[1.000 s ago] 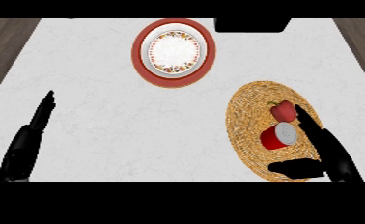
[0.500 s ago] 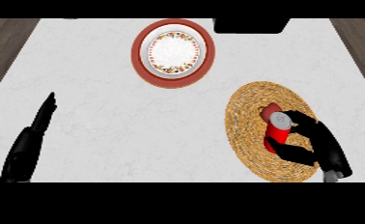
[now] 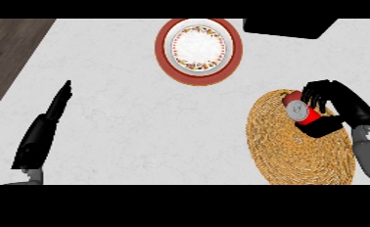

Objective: Pick the can from the placemat and place it in the plate

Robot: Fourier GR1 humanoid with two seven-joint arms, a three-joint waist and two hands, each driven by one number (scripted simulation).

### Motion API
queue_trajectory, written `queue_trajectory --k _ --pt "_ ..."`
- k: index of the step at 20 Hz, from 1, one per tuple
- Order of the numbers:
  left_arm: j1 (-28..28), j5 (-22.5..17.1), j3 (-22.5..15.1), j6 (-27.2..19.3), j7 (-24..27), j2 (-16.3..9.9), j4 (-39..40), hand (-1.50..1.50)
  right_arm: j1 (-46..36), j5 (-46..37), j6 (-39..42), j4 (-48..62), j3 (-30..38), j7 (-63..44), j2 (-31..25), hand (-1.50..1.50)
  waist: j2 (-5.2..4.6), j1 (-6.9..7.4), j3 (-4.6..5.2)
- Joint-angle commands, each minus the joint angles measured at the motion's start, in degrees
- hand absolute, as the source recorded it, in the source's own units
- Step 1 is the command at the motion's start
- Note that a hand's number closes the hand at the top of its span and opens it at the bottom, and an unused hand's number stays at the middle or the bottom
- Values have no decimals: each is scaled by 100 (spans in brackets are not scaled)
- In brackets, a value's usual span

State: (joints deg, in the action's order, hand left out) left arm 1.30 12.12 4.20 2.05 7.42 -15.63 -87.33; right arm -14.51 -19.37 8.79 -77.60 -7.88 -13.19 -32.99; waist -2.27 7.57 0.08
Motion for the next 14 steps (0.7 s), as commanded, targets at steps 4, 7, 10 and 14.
queue_trajectory --k 4,7,10,14 --pt "-313 98 -235 102 -16 56 95 0 -1516 -965 172 1377 -149 905 -867 150 -148 321 -47" --pt "-467 56 -186 78 -157 87 116 0 -2106 -1093 -176 1945 -33 1396 -778 150 -100 228 -51" --pt "-478 7 -57 83 -127 22 235 0 -2491 -1231 -707 2426 106 1952 -687 150 -77 139 -48" --pt "-143 30 -99 104 50 34 221 0 -3019 -1118 -1237 2915 401 2862 -540 150 0 42 -42"
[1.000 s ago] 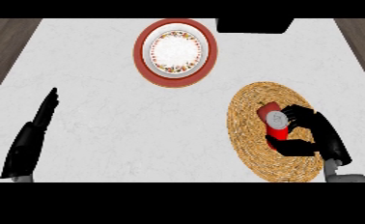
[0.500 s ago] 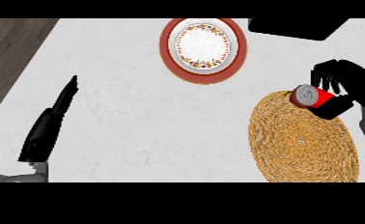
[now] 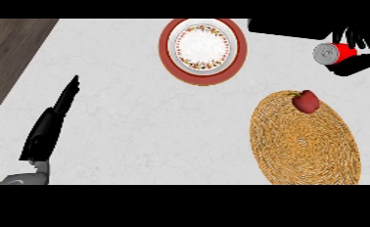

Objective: Pick the can from the placemat and place it in the plate

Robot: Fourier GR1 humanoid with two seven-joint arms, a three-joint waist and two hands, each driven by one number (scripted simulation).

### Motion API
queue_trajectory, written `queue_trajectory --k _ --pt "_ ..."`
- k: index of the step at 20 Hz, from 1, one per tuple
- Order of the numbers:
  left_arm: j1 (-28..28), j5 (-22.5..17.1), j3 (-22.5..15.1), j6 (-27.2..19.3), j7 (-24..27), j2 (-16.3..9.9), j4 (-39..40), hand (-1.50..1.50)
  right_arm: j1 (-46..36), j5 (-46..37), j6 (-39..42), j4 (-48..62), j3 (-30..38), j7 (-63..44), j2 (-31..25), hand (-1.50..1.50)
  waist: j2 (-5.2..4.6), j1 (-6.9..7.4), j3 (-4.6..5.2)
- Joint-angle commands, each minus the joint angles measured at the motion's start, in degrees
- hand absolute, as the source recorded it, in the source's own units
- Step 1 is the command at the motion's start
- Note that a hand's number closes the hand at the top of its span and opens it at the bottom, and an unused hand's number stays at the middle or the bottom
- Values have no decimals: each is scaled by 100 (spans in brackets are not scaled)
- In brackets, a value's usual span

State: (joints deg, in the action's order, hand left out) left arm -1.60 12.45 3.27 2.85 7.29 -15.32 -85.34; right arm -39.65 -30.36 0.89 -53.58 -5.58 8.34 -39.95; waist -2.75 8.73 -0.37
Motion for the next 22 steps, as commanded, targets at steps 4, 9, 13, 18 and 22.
queue_trajectory --k 4,9,13,18,22 --pt "185 120 60 -209 142 56 70 0 -1131 397 -219 808 347 1781 409 150 107 -246 16" --pt "217 10 148 -133 -25 50 73 0 -1876 551 382 1629 313 2601 801 150 157 -442 28" --pt "473 -53 254 -77 -273 -61 -433 0 -2478 369 401 2183 231 2694 1247 150 209 -516 29" --pt "189 -8 372 -143 68 -34 278 0 -3175 267 278 2596 196 2187 2104 150 220 -658 40" --pt "572 -30 285 18 -59 -98 -283 0 -3678 208 43 3332 326 1968 2494 150 187 -504 37"
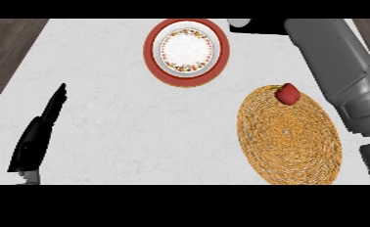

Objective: Pick the can from the placemat and place it in the plate

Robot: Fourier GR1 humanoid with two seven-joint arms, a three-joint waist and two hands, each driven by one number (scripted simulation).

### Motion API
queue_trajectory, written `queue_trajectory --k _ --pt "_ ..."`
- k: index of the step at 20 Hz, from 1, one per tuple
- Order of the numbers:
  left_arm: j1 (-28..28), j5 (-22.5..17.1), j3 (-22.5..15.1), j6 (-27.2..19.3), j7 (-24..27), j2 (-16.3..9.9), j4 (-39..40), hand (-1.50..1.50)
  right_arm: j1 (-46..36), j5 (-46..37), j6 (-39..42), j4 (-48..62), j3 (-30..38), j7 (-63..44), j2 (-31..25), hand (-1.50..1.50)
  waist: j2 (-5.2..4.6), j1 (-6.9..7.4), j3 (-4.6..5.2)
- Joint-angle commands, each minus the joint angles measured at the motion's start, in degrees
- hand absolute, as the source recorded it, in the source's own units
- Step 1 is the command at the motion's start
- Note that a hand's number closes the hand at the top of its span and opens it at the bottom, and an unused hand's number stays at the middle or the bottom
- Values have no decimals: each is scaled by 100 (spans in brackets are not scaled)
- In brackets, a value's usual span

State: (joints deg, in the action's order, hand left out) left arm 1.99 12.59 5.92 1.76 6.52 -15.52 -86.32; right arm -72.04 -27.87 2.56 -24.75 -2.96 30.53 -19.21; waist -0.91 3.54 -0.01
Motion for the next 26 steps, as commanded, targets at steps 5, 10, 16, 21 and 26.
queue_trajectory --k 5,10,16,21,26 --pt "9 -8 45 53 -93 -26 -128 0 -924 -312 31 924 -145 -713 934 150 -12 25 4" --pt "-42 17 99 37 65 -19 101 0 -628 -596 -360 1325 -333 -607 1466 150 -21 -24 5" --pt "-206 137 -51 -75 12 121 -46 0 -669 -693 -364 1757 -350 -616 1789 150 -106 121 4" --pt "-141 150 -98 -73 100 209 110 0 -647 -197 -451 2036 182 -1420 1894 -150 -106 118 6" --pt "-76 26 35 115 242 31 126 0 -527 -90 -639 1958 290 -1230 1918 -150 -108 170 3"
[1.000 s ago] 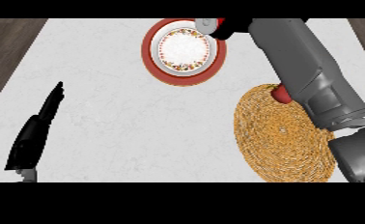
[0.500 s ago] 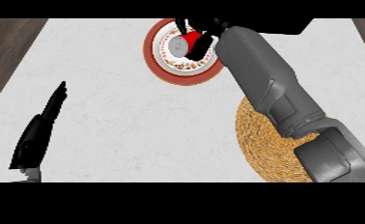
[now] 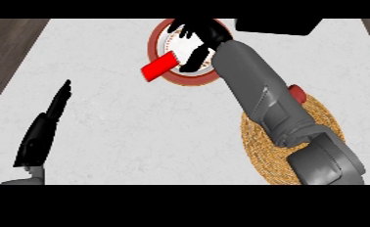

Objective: Pick the can from the placemat and place it in the plate

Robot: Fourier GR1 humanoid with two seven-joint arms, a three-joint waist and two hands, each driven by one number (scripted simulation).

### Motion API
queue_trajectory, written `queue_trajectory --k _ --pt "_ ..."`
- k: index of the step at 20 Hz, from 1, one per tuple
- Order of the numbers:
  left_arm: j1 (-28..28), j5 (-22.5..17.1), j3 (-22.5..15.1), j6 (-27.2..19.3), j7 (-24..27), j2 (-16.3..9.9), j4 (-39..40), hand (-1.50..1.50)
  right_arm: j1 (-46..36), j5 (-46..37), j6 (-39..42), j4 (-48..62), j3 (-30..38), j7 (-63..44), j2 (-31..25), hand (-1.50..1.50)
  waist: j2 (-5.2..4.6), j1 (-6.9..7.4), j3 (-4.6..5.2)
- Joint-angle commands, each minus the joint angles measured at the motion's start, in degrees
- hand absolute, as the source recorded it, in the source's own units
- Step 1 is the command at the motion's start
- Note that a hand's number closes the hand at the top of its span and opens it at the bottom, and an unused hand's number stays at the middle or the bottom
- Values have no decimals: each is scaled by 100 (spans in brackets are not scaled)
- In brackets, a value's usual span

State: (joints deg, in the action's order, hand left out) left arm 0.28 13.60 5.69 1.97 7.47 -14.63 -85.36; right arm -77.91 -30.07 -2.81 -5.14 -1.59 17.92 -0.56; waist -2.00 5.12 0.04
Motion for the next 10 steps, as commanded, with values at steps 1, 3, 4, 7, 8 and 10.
queue_trajectory --k 1,3,4,7,8,10 --pt "13 -23 -21 43 131 18 5 0 198 241 -269 -11 223 91 53 -150 -22 115 -2" --pt "116 -143 133 141 156 -93 75 0 161 521 -321 -213 542 304 55 -150 16 -27 -5" --pt "87 -52 135 97 108 -160 -6 0 112 738 -274 -282 768 350 -20 -150 7 -18 -9" --pt "-90 -23 73 -27 -91 10 -21 0 110 1057 -468 -325 1125 256 -152 -150 15 -72 -9" --pt "-34 -50 147 42 37 -84 138 0 23 1172 -566 -387 1253 178 -183 -150 26 -95 -5" --pt "102 0 92 22 110 -56 51 0 205 1256 -546 -307 1377 253 -534 -150 9 -57 -6"
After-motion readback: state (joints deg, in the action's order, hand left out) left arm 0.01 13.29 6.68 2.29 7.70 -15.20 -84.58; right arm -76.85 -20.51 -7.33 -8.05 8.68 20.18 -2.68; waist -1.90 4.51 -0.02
